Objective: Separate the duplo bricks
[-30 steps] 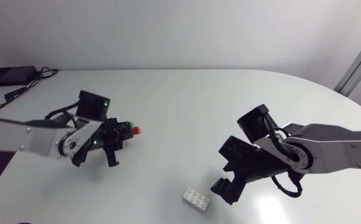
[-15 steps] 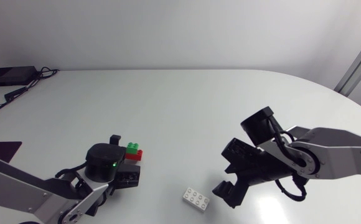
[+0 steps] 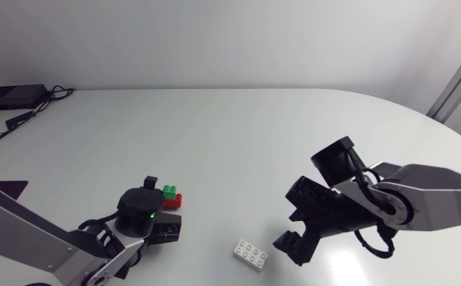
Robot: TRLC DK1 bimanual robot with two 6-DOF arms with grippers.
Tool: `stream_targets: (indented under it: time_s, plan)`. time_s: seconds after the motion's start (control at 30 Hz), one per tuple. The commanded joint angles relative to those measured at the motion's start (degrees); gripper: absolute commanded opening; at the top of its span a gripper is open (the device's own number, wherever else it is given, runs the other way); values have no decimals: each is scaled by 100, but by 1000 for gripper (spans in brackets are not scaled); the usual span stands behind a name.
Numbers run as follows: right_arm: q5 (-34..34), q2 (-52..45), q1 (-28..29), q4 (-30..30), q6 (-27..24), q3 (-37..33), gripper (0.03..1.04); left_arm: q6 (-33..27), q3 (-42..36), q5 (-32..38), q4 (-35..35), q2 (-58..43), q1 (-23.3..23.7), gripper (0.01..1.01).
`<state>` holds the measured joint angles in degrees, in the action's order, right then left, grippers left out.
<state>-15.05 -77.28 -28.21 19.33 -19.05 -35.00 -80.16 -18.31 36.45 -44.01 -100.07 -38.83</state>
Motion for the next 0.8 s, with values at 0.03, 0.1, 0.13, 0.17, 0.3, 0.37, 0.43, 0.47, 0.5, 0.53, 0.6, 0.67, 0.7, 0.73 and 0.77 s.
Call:
stream_targets:
  time_s: [0.03, 0.1, 0.13, 0.17, 0.3, 0.37, 0.43, 0.47, 0.5, 0.53, 0.6, 0.67, 0.7, 0.73, 0.77]
  plan:
    - [-33, 55, 17, 36, 15, 117, 993, -131, 372, -15, 138, 32, -151, 615]
    - [-33, 55, 17, 36, 15, 117, 993, -131, 442, -15, 138, 120, -195, 687]
    - [-33, 55, 17, 36, 15, 108, 993, -131, 486, -6, 138, 172, -204, 698]
    - [-33, 55, 17, 36, 15, 108, 993, -131, 521, -6, 138, 225, -213, 698]
    - [-33, 81, 17, 36, 15, 134, 993, -131, 635, -6, 156, 401, -213, 734]
    - [-24, 99, 17, 44, 15, 152, 993, -131, 697, -6, 156, 559, -204, 790]
    - [-33, 125, 17, 44, 15, 169, 993, -140, 749, -15, 173, 787, -204, 830]
    - [-24, 143, 17, 44, 15, 169, 993, -158, 776, -15, 191, 902, -204, 830]
    - [-33, 151, 17, 44, 24, 169, 993, -167, 793, -15, 217, 1016, -204, 830]
    - [-33, 160, 17, 44, 24, 169, 993, -167, 820, -15, 279, 1130, -204, 831]
    - [-24, 178, 17, 53, 24, 169, 993, -193, 864, -15, 314, 1350, -204, 831]
    - [-33, 178, 17, 62, 24, 169, 993, -219, 846, -15, 534, 1710, -160, 848]
    - [-24, 178, 17, 79, 24, 178, 993, -219, 776, -50, 780, 1956, -125, 848]
    - [-24, 178, 17, 62, 24, 178, 993, -158, 644, -147, 1167, 2229, -63, 848]
    - [-24, 178, 17, 62, 15, 178, 993, 9, 451, -366, 1711, 2528, 95, 862]
